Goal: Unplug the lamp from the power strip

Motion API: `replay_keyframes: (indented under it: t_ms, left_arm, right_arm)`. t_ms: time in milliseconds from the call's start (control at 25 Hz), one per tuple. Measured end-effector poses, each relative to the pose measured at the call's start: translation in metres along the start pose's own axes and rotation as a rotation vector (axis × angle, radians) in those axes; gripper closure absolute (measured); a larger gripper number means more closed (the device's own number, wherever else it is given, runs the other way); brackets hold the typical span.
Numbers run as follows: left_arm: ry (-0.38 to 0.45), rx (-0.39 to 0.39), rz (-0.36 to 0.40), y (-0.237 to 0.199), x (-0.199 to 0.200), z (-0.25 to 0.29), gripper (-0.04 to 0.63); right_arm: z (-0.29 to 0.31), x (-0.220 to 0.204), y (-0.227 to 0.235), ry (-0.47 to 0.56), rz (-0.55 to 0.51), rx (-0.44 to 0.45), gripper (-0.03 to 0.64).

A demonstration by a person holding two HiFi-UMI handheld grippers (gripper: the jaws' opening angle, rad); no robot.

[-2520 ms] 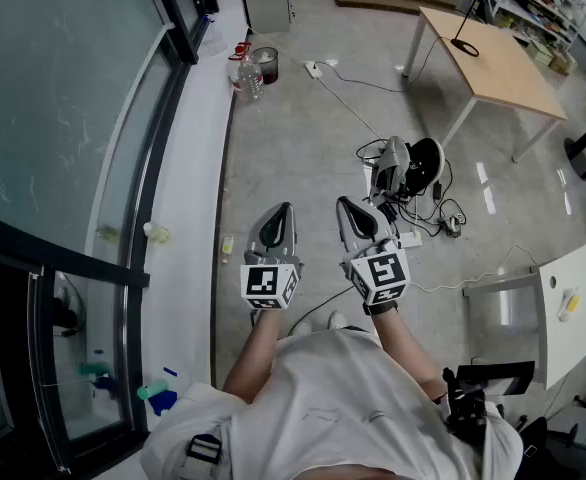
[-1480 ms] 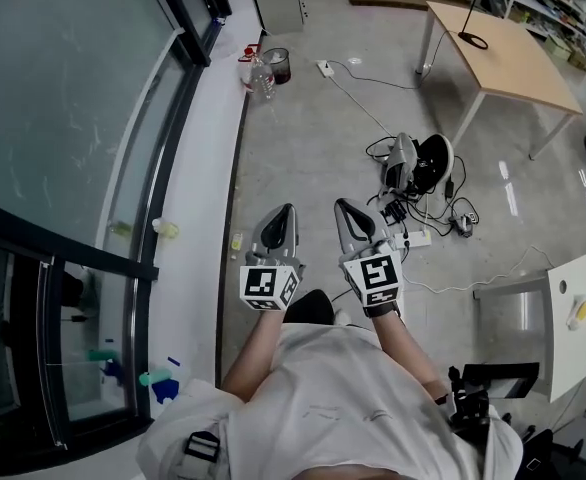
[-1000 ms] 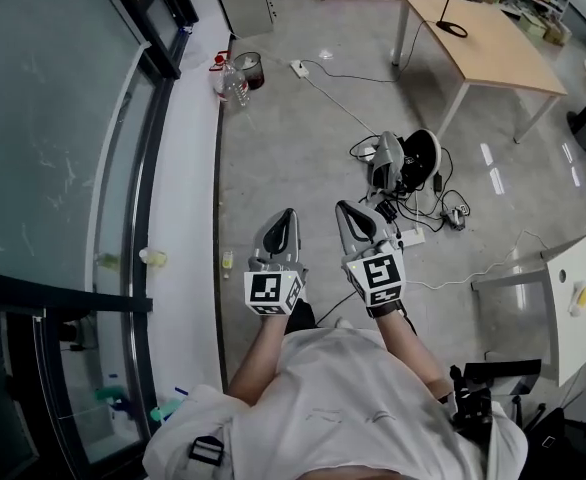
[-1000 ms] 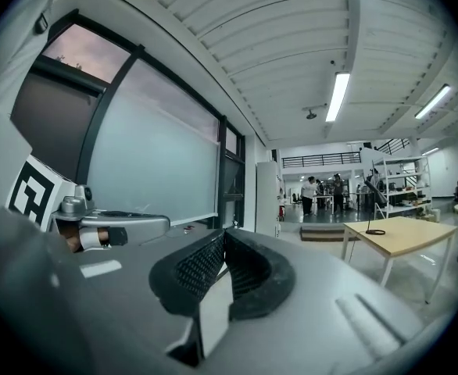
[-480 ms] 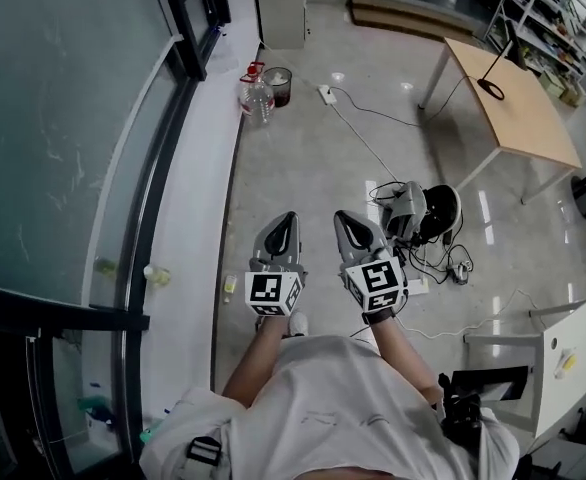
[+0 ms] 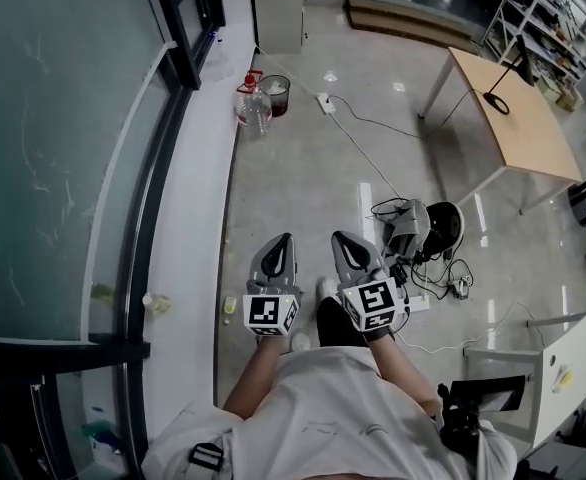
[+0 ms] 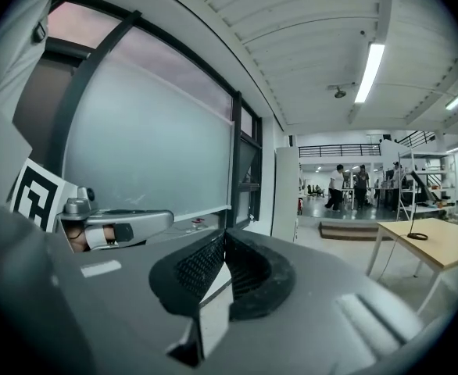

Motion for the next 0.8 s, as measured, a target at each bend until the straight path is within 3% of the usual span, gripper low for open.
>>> replay_keyframes:
  t_ms: [200, 520, 640, 800]
  left_arm:
    - [-0.018, -0.005, 0.010, -0.029, -0.015, 0.055, 0.595]
    - [0.001, -0.018, 0.066, -0.067, 0.006, 0.179, 0.595]
    - [0.009, -0.022, -0.002, -0.080, 0.011, 0.221, 0.595]
    - [-0.017, -0.052, -0.188, -0.090, 0.004, 0.267, 0.595]
  right_arm:
    - [0.062, -0.012, 0.024, 0.003, 0.027, 0.033, 0.607]
    - [0.175, 0.027, 0.110, 0.094, 0.045, 0.056, 0.607]
    - [0.204, 0.028, 0.135, 0.099, 0.058, 0.058, 0.607]
    - [0.233, 0.018, 0.172, 0.083, 0.094, 0.038, 0.607]
Point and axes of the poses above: the fingertips, and each gripper's own axes: z forward along the fingers, y to its right, x out of its top, the point moved 1 cm from there along -z, backward along the fingers, and after that the axes turned 5 degrees about y, right-handed, at the moved point
